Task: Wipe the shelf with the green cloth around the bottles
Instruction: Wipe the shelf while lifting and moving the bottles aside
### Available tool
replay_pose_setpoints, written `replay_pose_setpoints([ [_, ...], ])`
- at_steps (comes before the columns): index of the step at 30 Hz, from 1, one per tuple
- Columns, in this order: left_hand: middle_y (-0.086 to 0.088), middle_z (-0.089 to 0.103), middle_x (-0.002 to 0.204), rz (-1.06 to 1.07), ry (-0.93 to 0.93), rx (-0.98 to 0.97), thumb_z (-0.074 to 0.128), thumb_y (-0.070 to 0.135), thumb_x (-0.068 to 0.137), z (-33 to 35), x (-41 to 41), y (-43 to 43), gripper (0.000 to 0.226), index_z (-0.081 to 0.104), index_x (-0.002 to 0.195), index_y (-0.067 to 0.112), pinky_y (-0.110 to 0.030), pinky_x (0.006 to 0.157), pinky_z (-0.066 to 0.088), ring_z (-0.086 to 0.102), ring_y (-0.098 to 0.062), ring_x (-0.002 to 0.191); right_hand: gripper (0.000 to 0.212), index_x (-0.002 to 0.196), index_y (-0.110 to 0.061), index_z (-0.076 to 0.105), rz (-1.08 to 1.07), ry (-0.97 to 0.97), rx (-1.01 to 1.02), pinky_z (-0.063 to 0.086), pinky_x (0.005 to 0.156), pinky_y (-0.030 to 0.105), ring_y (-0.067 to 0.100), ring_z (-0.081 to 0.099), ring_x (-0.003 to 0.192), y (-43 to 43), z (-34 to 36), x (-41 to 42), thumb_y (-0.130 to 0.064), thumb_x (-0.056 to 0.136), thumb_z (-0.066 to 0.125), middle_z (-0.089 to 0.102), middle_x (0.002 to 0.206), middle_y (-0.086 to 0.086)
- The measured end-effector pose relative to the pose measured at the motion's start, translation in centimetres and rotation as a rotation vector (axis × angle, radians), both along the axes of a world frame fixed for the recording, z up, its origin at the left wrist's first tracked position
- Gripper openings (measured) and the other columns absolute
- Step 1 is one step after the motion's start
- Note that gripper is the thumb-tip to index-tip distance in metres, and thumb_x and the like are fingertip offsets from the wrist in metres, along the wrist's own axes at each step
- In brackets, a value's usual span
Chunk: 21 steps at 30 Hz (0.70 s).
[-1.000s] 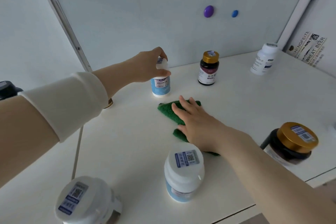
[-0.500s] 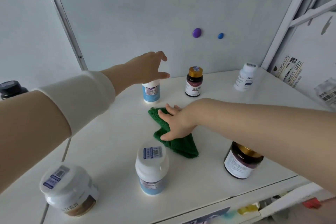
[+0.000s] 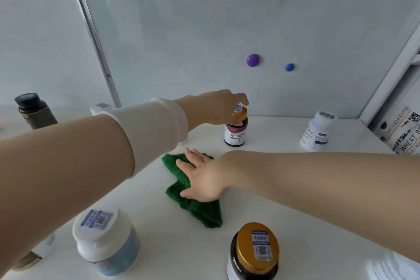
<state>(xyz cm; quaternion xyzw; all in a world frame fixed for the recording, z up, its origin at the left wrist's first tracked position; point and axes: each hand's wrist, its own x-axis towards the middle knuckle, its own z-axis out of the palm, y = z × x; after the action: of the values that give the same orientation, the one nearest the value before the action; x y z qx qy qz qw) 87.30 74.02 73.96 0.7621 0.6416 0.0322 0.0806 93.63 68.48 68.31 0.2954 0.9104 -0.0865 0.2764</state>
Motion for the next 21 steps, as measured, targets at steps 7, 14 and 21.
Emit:
replay_pose_setpoints([
  [7,-0.011,0.054,0.117,0.003,-0.066,-0.020,0.053,0.028,0.089,-1.1,-0.1,0.9,0.045,0.039,0.131,0.023,-0.032,0.080,0.041,0.053,-0.026,0.102,0.069,0.145,-0.025,-0.019,0.085,0.063,-0.089,-0.003,0.120,0.042,0.014,-0.028,0.141,1.5,-0.1,6.9,-0.038,0.099,0.030,-0.034,0.151,-0.004],
  [14,-0.007,0.056,0.118,0.033,-0.201,-0.035,0.060,0.026,0.085,-0.5,-0.1,1.6,0.039,0.049,0.122,0.023,-0.028,0.068,0.041,0.052,-0.022,0.090,0.063,0.148,-0.023,-0.011,0.180,0.225,-0.111,-0.007,0.117,0.024,0.008,-0.024,0.141,0.6,-0.7,10.2,-0.021,0.100,0.030,-0.022,0.153,-0.011],
  [21,-0.002,0.061,0.113,0.080,-0.294,0.072,0.062,0.028,0.083,3.5,-2.1,2.2,0.035,0.053,0.118,0.026,-0.025,0.072,0.048,0.062,-0.020,0.080,0.063,0.144,-0.018,0.027,0.293,0.488,0.034,-0.009,0.116,0.021,0.014,0.008,0.144,5.0,-3.8,11.3,-0.049,0.093,0.009,0.021,0.155,0.007],
])
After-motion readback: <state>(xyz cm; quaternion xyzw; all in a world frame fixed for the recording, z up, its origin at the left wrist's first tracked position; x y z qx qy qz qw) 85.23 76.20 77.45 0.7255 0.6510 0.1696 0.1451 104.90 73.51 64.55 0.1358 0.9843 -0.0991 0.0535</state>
